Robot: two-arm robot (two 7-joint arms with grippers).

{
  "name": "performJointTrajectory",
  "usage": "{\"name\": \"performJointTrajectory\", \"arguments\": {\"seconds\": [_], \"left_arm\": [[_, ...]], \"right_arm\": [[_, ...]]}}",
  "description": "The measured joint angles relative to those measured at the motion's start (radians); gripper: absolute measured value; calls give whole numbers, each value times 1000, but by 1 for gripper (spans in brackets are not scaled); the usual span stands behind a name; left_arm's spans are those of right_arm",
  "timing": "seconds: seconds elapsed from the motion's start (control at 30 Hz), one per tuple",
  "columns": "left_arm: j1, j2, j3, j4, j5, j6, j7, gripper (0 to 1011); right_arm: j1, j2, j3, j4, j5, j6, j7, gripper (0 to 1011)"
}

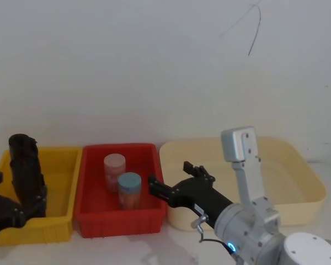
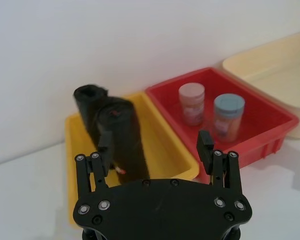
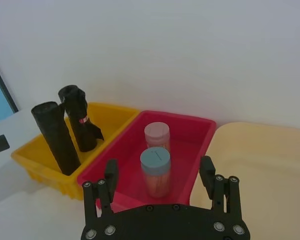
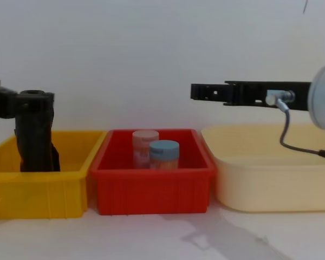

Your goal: Pick up the garbage bag with the one hand and transfer it to the other hand.

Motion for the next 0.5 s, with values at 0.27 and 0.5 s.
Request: {"name": "performJointTrajectory", "arguments": {"seconds": [0.27,0.5], "left_arm": [[11,7,-36,12,-18,17,-8,1001],[-8,-2,-49,53,-32,9,-30,1001]], "right_arm": [[31,-22,-15,23,-5,19,8,1000],[52,-37,-23,44,-7,33,21,1000]]}}
